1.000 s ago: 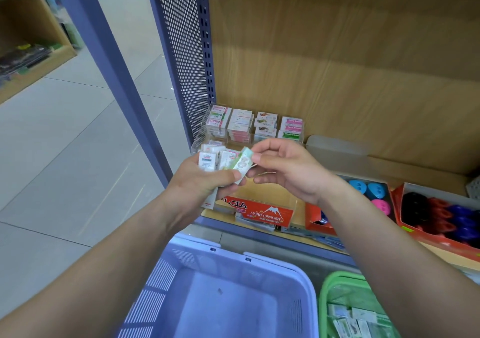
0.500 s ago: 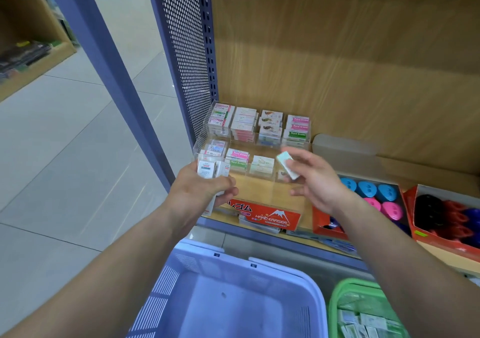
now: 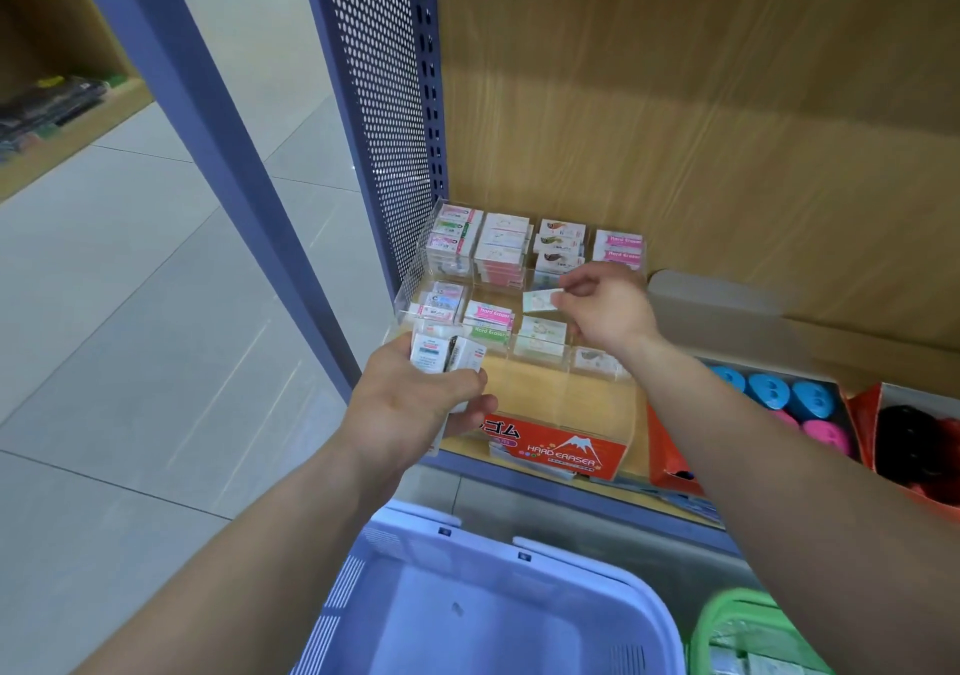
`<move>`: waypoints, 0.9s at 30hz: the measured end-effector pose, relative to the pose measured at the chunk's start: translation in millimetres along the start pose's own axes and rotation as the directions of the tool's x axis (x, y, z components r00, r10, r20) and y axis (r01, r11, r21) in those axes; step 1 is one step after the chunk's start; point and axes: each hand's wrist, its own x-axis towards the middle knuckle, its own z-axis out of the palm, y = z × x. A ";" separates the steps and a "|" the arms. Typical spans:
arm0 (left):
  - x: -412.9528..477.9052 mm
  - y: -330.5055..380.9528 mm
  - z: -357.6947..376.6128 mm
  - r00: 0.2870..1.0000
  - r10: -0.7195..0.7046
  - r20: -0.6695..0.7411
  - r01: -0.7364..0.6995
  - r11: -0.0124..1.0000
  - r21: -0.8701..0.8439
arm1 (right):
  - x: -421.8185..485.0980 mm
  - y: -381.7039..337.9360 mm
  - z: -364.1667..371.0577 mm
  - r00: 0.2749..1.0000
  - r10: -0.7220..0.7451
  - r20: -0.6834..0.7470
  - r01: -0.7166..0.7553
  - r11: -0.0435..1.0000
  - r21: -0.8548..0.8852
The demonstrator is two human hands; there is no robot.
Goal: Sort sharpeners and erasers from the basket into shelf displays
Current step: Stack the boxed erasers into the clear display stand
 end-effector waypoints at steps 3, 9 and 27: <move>0.3 0.2 -0.5 1.000 -0.005 0.001 0.005 1.000 -0.007 | 10.3 3.3 12.1 0.995 -0.085 -0.050 0.075 0.980 -0.183; -0.1 2.9 -2.3 1.000 -0.006 0.003 0.006 1.000 -0.024 | 11.4 10.4 21.8 0.971 -0.232 -0.053 0.188 0.886 -0.423; -19.2 13.1 6.6 0.995 0.050 0.091 -0.065 0.983 0.169 | -120.9 -62.0 -22.3 0.871 -0.236 0.431 0.047 0.913 0.405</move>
